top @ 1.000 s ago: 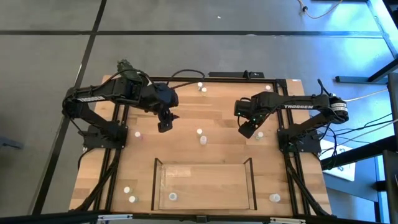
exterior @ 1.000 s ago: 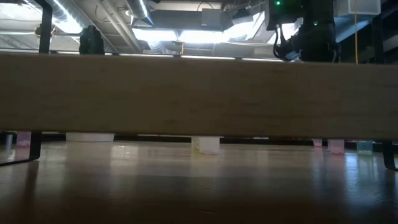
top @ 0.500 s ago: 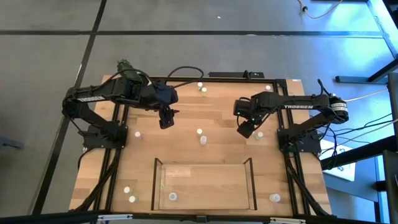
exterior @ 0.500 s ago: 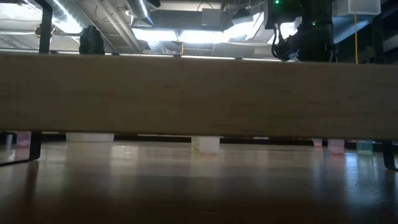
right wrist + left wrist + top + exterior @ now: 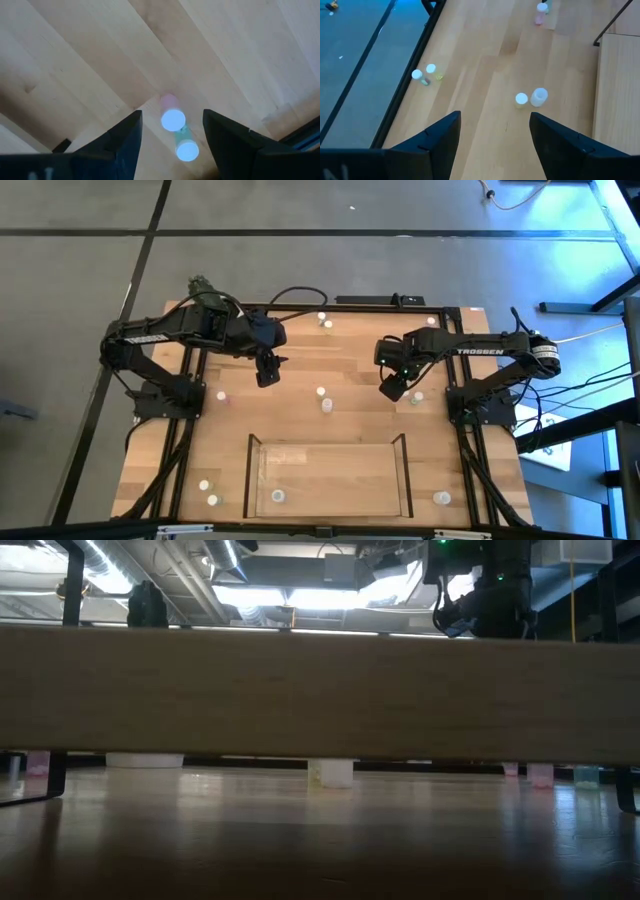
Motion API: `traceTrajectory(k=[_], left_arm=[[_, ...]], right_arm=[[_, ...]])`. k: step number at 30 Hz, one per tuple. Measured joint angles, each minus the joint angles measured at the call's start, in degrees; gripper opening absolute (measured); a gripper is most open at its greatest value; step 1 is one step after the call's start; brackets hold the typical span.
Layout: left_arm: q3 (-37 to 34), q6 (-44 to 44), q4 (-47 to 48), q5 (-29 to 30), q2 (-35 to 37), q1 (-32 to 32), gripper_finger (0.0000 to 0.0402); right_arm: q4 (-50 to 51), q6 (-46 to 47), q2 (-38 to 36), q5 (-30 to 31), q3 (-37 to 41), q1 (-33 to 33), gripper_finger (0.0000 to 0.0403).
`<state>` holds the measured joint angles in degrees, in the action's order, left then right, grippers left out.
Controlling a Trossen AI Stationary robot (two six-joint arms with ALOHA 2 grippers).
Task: Pick and place medicine bottles onto shelf by color
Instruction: Put the bottom right pink pill bottle on the shelf
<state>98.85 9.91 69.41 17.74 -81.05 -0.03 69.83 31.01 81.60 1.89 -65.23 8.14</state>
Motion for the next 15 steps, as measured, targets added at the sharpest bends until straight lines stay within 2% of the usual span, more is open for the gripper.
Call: traceTrajectory(k=[15], left_arm=[[0.00, 0.01, 0.00, 0.02, 0.02, 0.00, 0.0231]], right_arm=[[-1.45, 0.39, 0.00, -0.46, 0.00, -0.02, 0.0213]])
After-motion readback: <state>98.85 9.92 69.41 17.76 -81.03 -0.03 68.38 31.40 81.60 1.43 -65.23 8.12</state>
